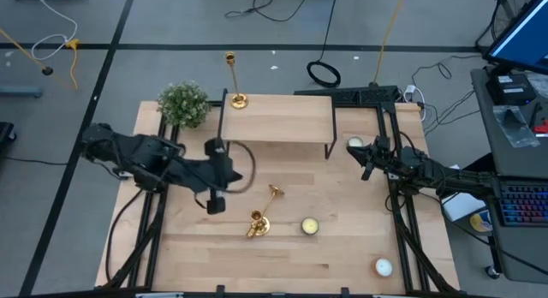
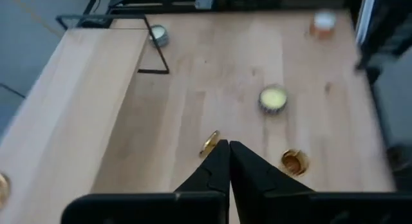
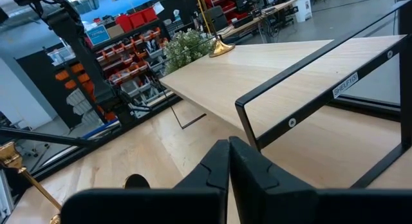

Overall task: Pick & Place candle stick holders
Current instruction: Put the bottom gold candle holder on the shelf

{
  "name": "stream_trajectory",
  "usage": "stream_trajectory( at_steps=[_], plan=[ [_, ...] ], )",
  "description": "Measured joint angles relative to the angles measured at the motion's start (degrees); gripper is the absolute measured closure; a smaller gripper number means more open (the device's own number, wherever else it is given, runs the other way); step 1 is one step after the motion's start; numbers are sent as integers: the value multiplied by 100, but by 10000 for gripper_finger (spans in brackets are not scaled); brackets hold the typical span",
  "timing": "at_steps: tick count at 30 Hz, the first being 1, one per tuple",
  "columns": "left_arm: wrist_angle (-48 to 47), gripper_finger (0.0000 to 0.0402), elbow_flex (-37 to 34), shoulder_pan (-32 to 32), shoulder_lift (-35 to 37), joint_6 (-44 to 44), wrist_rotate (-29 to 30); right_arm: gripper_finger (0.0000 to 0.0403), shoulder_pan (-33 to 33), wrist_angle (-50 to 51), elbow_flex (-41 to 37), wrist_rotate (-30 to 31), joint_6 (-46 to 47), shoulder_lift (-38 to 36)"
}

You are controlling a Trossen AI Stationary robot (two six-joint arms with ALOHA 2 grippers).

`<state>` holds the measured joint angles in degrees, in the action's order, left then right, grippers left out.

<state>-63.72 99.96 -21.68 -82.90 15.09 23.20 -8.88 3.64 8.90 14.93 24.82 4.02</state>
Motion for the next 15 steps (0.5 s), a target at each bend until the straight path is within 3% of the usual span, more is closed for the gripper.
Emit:
stream_trajectory(
  at_steps=[8, 15],
  plan=[
    [-195, 392, 0, -10, -530, -1464, 37, 399, 0, -2, 0, -1, 0, 0],
    [-475, 387, 0, -10, -658, -1790, 444, 399, 0, -2, 0, -1, 0, 0]
  ],
)
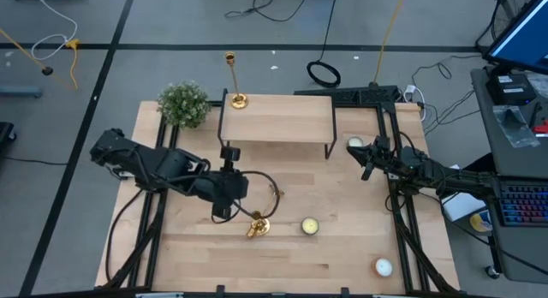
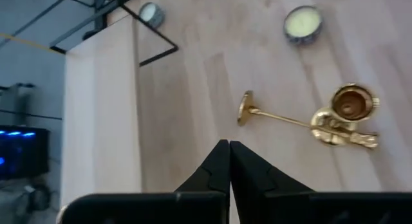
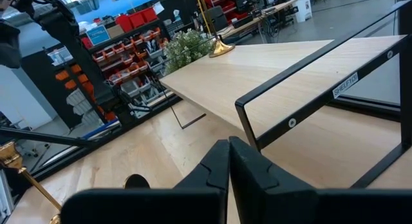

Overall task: Pick & Place candle stick holders
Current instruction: Put the bottom gold candle holder on the shelf

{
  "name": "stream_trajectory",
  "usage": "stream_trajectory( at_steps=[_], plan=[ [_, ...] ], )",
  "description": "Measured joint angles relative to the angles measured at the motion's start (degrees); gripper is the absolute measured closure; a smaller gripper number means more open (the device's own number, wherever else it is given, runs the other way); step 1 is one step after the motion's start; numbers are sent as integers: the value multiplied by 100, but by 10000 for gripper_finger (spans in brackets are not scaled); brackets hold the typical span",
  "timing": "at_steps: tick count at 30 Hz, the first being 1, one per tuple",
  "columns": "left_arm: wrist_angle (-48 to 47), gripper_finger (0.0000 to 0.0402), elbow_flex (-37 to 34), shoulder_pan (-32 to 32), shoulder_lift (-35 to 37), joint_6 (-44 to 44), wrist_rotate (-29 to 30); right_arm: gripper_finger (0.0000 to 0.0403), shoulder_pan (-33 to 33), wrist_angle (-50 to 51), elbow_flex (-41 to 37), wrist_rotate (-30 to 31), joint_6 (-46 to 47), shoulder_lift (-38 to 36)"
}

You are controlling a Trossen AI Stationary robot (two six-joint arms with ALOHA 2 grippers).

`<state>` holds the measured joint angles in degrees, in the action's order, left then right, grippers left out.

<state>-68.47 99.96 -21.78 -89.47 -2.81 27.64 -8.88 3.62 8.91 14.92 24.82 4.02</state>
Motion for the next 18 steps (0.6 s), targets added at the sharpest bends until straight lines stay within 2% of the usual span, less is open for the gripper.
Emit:
stream_trajectory(
  at_steps=[6, 18],
  plan=[
    [4, 371, -1, 0, 4, -7, 573, 399, 0, 0, 0, 0, 0, 2],
    [4, 371, -1, 0, 4, 36, 542, 399, 0, 0, 0, 0, 0, 1]
  ],
)
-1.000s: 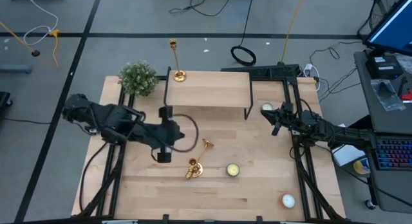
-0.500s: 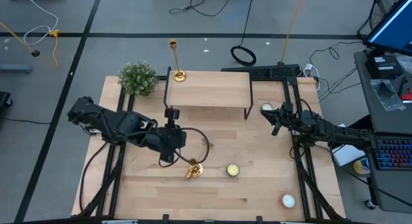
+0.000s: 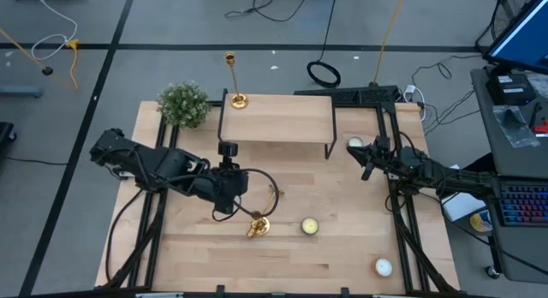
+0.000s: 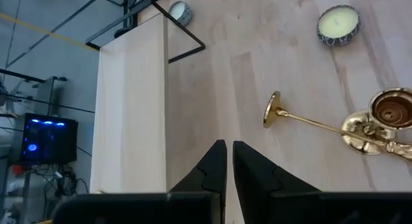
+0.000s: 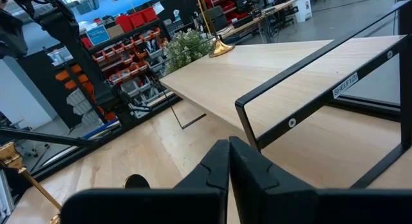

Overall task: Pick & Place candle stick holders
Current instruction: Put the bottom gold candle holder on the shelf

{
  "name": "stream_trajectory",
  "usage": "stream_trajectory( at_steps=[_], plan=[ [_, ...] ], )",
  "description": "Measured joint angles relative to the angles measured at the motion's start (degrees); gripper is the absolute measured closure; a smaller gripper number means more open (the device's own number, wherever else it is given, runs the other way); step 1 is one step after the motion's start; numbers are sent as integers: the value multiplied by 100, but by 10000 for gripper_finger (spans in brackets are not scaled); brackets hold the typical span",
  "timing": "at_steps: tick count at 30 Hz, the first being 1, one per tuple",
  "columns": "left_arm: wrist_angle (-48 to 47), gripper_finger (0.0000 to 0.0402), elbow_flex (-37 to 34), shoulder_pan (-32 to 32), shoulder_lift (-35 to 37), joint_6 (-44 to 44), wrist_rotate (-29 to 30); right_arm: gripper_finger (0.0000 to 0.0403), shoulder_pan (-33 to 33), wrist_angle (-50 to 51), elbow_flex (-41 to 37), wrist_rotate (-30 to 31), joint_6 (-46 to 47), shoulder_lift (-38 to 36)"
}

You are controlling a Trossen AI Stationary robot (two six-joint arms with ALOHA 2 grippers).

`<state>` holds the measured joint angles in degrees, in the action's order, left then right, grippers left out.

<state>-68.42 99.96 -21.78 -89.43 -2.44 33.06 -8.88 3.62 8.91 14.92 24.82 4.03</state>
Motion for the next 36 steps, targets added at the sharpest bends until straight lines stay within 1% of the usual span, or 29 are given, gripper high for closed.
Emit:
stream_trajectory(
  at_steps=[7, 18, 20, 24, 29, 33, 36],
  plan=[
    [-76, 371, 1, 40, 0, -757, -63, 399, 0, 0, 0, 0, 0, 1],
    [-158, 371, 0, 494, 0, -2098, -1645, 399, -2, 0, 0, 2, 0, 1],
    [-333, 371, -1, 559, 0, -2403, -1821, 399, 0, 0, 0, 1, 2, 1],
    [-694, 371, -2, 723, 0, -3113, -1904, 399, 0, 0, -1, 0, 2, 0],
    [-684, 371, 0, 1090, 1, -3881, -2512, 399, -2, 0, 0, 0, 2, -1],
    [-677, 371, -2, 1404, 2, -4459, -2709, 399, -1, 2, 0, 0, 89, 0],
    [-500, 371, -76, 1656, 11, -4716, -3089, 399, -2, 2, 0, 0, 200, 0]
  ],
)
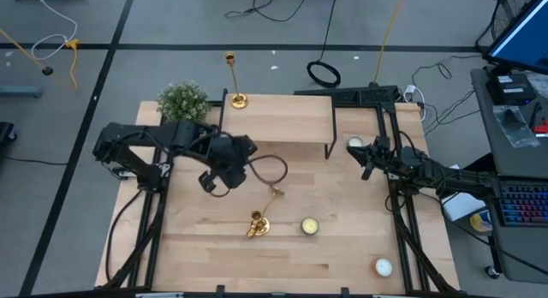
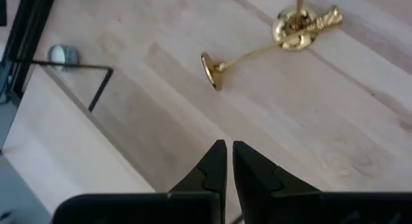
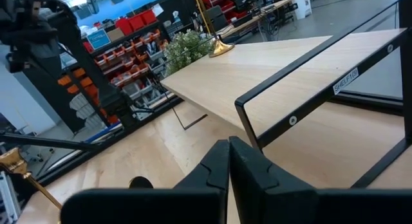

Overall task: Pick & Place candle stick holders
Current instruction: Put the bottom gold candle holder on the shelf

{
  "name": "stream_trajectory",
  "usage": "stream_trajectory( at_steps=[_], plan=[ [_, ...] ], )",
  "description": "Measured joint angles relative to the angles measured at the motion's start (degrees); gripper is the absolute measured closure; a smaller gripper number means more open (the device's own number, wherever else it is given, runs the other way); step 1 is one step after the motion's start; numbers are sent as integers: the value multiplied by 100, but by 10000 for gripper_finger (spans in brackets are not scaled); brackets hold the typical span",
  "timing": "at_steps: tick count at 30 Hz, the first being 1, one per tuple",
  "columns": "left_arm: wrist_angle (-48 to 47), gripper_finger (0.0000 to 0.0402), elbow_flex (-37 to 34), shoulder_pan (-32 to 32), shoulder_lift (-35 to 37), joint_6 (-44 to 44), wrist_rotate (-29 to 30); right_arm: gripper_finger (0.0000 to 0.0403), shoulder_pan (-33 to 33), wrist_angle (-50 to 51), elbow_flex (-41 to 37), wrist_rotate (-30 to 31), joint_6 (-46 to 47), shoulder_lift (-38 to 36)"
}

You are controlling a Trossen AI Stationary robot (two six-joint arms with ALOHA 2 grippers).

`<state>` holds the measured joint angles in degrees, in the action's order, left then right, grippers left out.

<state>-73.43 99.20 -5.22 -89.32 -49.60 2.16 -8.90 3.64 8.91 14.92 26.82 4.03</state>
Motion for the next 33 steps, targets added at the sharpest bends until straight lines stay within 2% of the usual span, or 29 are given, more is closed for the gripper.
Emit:
stream_trajectory(
  at_steps=[3, 13, 26, 33],
  plan=[
    [343, 371, -286, 170, -2, -334, -251, 399, 0, 0, 0, 0, 14, -1],
    [1200, 371, -1409, 296, -12, -1543, -253, 399, 2, 0, 0, 0, -1, -2],
    [3156, 371, -2528, 310, -7, -2450, -771, 399, 1, 2, 0, 0, 11, -1],
    [3730, 371, -3019, 314, -9, -2770, -929, 399, 2, 2, -1, 0, 120, -1]
  ],
)
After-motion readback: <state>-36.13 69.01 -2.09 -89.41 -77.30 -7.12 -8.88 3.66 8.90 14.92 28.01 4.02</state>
